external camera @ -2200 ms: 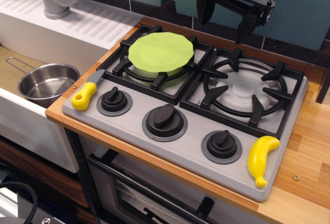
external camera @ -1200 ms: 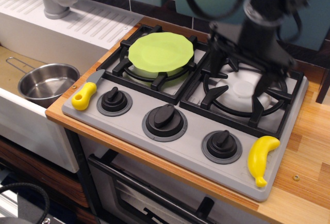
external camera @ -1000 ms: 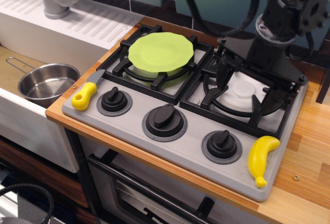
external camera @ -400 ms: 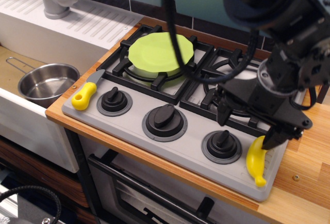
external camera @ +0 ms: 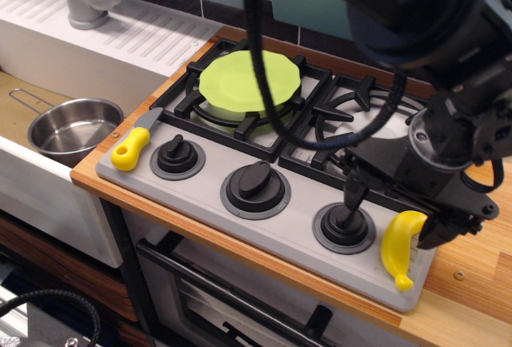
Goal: End effector reaching banana
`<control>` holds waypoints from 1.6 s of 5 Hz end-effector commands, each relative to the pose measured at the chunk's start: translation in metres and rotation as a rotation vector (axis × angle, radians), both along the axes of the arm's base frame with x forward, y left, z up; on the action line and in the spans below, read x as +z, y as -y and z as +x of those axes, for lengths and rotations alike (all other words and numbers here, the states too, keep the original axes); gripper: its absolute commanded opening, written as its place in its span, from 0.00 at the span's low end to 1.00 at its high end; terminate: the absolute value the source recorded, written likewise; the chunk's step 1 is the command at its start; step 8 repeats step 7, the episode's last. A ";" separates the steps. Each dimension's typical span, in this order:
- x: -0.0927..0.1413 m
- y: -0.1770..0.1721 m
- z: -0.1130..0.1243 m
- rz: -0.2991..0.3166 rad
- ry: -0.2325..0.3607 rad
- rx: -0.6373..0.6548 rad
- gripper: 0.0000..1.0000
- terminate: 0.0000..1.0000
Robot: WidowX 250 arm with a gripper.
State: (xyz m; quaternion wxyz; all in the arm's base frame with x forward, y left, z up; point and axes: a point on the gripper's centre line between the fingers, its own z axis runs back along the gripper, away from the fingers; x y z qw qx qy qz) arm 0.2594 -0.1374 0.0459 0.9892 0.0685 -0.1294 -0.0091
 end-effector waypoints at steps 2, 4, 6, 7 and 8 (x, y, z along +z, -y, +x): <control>-0.010 0.020 0.004 -0.086 0.070 -0.015 1.00 0.00; -0.024 0.029 -0.002 -0.124 0.050 0.007 1.00 0.00; -0.037 0.021 0.007 -0.176 0.054 -0.022 1.00 0.00; -0.037 0.021 0.007 -0.176 0.054 -0.022 1.00 1.00; -0.037 0.021 0.007 -0.176 0.054 -0.022 1.00 1.00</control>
